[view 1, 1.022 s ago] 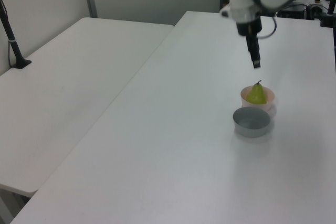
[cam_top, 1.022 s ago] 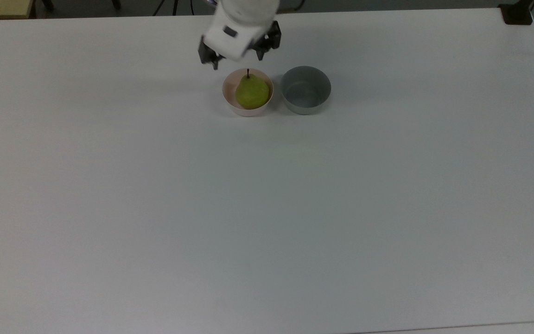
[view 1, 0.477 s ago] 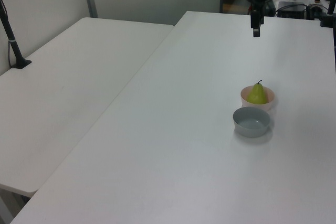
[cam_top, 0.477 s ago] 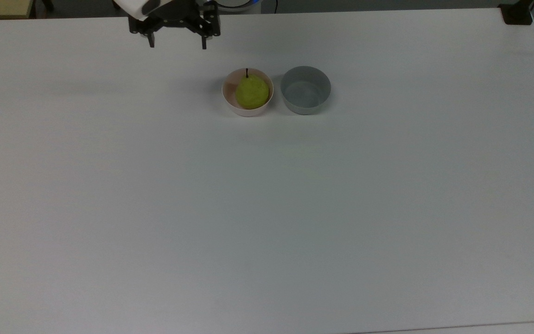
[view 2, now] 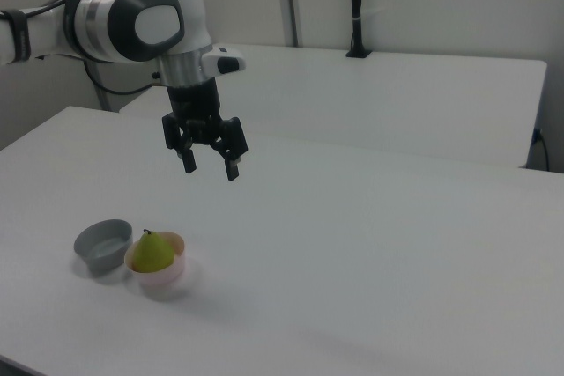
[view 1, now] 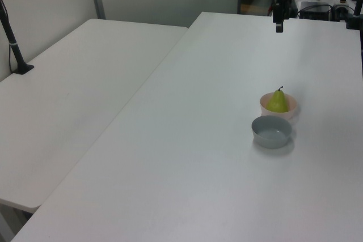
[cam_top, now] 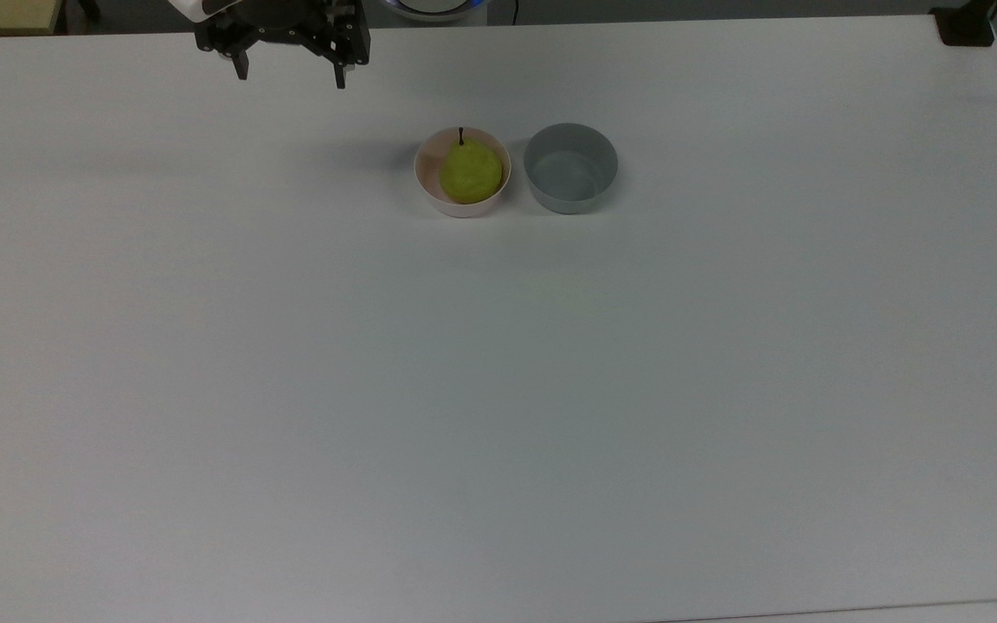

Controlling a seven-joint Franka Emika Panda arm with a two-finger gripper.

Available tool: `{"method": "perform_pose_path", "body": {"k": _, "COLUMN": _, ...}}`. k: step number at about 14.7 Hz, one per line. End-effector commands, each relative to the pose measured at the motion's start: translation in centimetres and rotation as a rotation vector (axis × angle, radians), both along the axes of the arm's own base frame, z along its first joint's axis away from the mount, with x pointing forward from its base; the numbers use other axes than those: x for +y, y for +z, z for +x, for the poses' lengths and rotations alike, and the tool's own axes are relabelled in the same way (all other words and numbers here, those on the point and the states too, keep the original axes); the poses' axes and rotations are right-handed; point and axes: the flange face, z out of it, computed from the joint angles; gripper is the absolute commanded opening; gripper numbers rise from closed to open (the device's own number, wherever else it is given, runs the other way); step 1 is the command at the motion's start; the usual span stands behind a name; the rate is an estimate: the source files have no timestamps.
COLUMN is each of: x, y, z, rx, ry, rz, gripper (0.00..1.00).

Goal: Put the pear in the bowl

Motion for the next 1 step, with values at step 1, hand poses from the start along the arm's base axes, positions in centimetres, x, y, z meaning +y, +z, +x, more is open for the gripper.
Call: {"method": "perform_pose_path", "body": {"k": 1, "x": 0.21, "y": 0.83, "z": 0.23, "rx": -0.013, "ry": -0.020, "rz": -0.018, "gripper": 1.00}}
